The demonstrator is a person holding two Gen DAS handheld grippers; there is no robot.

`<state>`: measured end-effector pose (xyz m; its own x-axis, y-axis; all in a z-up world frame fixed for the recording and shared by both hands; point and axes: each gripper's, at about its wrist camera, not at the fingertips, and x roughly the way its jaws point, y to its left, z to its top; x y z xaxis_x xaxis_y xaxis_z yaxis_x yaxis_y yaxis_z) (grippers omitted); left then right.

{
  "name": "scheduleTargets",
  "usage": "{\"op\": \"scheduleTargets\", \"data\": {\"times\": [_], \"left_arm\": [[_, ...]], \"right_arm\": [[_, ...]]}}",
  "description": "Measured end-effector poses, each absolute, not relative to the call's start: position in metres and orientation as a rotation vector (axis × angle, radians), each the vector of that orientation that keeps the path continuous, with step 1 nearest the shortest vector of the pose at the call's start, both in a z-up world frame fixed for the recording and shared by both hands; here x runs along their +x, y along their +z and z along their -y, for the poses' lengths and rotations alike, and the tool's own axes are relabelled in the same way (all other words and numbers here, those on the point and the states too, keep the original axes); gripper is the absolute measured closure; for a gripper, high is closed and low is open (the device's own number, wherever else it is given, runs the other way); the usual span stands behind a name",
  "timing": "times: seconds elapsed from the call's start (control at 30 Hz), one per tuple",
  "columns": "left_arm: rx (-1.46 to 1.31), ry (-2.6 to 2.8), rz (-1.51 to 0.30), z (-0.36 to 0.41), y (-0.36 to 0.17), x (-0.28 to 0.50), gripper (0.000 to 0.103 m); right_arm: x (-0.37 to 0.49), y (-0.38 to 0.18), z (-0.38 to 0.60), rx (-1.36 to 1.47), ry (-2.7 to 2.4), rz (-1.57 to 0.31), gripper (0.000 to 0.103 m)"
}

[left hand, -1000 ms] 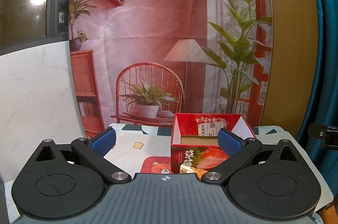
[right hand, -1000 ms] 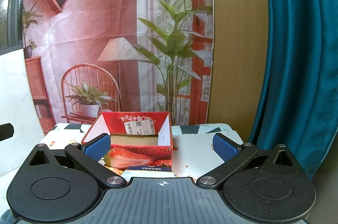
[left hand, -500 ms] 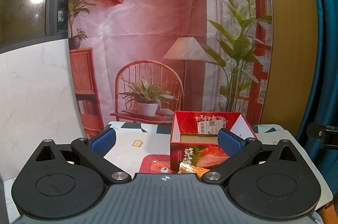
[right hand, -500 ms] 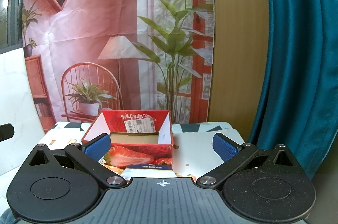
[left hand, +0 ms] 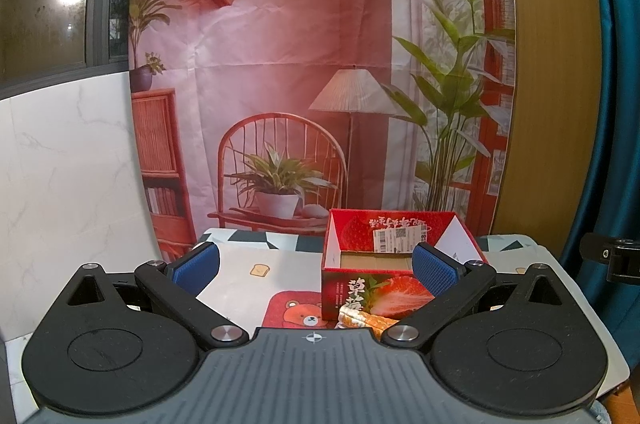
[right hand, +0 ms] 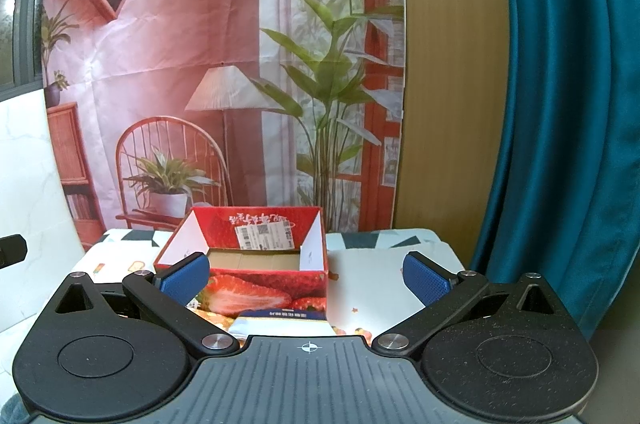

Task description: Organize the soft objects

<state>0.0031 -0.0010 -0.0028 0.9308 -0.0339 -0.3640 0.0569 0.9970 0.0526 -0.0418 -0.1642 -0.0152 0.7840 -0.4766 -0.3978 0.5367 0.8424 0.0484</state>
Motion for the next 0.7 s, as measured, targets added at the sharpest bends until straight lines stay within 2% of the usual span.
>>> {"op": "scheduleTargets", "data": {"times": [0.7], "left_arm": [[0.058, -0.051, -0.401, -0.0003, -0.007, 0.0104, 0.0]], "right_arm": [[-0.0406, -0.0168, 0.1641, 0.166, -0.542, -0.387, 0.0]]}}
